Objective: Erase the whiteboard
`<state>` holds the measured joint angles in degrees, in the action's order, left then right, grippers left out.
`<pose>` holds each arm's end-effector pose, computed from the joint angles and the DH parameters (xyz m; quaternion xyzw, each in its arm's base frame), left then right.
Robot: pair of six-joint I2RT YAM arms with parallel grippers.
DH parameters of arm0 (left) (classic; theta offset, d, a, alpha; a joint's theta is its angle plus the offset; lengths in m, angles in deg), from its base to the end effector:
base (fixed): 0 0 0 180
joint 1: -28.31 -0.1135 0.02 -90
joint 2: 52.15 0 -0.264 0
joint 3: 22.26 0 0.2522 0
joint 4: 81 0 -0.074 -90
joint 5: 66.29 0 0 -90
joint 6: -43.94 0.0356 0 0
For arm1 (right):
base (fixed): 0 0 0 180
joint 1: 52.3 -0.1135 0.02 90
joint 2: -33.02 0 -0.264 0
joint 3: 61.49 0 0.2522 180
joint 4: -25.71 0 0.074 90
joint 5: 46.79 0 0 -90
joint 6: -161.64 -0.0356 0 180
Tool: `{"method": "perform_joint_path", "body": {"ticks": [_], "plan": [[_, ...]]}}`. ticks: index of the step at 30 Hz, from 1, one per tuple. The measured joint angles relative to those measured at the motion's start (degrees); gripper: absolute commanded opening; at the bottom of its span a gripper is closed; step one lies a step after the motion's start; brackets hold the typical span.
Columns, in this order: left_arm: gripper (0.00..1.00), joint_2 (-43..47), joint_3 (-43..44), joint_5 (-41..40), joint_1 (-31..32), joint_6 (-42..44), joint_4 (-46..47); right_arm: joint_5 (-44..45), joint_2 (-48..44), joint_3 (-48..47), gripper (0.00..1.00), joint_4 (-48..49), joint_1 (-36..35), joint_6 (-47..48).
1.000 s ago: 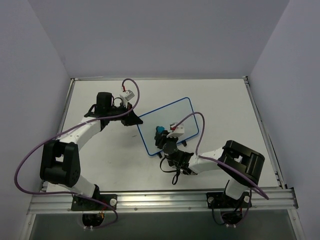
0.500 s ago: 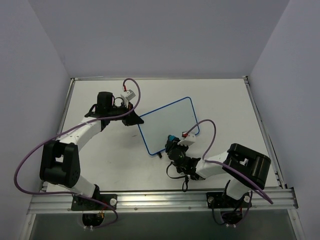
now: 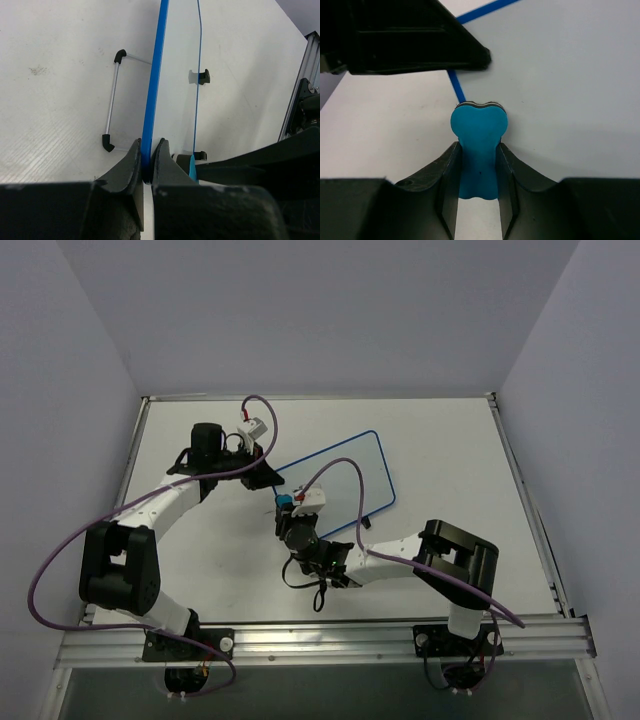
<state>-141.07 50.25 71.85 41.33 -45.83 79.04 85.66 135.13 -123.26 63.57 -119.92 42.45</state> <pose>0.3211 -0.1015 0.2482 0.2768 0.7882 -0.4076 0.3688 0.1623 0.3309 0.2040 0.0149 0.7182 0.3086 0.6236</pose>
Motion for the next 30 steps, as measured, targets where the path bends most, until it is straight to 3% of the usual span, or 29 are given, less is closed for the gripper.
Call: {"method": "perform_joint_path", "body": {"ticks": [7, 12, 22, 30], "plan": [[0.02, 0.00, 0.00, -0.70, 0.00, 0.04, 0.07, -2.29, 1.20, -2.84, 0.00, -0.24, 0.44, 1.27], [0.02, -0.02, 0.00, -0.76, 0.26, 0.02, 0.63, -9.05, -2.62, 1.79, 0.00, 1.25, 4.39, -1.49], [0.02, -0.02, 0.00, -1.05, 0.55, -0.09, 0.85, -18.36, -12.44, 13.64, 0.00, 4.17, 23.54, -4.48], [0.02, -0.02, 0.00, -1.09, 0.72, -0.81, 0.68, -27.61, -14.21, 14.14, 0.00, -0.17, 41.48, -5.33]]}}
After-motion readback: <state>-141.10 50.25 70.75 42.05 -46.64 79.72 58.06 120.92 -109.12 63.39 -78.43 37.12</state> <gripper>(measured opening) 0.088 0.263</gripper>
